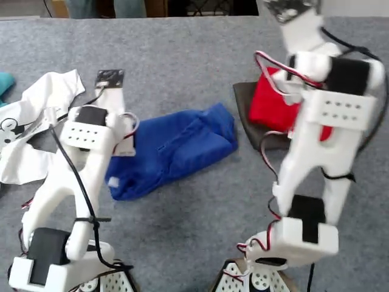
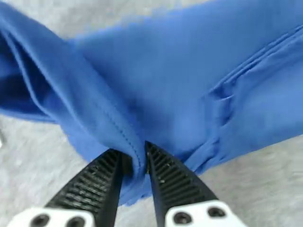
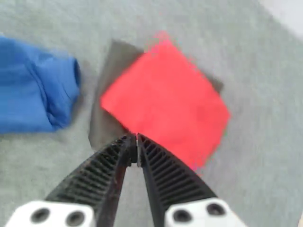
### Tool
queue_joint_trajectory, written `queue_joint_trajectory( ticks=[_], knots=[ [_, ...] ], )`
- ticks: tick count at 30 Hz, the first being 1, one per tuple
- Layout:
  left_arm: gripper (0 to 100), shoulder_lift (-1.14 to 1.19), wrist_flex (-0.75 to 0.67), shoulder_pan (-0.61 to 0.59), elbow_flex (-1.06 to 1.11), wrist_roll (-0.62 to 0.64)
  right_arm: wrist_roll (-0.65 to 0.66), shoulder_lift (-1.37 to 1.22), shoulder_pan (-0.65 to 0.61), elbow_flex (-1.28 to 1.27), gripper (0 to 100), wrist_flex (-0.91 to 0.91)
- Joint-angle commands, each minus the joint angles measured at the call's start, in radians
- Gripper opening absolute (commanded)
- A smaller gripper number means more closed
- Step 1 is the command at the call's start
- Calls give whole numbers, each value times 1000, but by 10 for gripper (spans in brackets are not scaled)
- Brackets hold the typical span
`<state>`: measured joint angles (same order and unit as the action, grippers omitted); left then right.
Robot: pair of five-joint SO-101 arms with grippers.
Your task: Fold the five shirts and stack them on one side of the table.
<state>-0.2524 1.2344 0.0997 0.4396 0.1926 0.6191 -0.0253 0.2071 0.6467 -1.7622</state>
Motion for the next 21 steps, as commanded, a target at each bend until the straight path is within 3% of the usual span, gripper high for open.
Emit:
queue_joint_trajectory(
  ticks=[1,10,16,21],
  knots=[
    [29,-35,-63,97,-87,60,8,116,87,-113,15,2],
    [29,48,-281,381,-154,71,74,377,252,-443,15,11],
    [29,330,-276,418,-383,71,121,452,370,-627,15,81],
    [29,519,-207,438,-595,87,143,489,385,-699,15,106]
  ],
)
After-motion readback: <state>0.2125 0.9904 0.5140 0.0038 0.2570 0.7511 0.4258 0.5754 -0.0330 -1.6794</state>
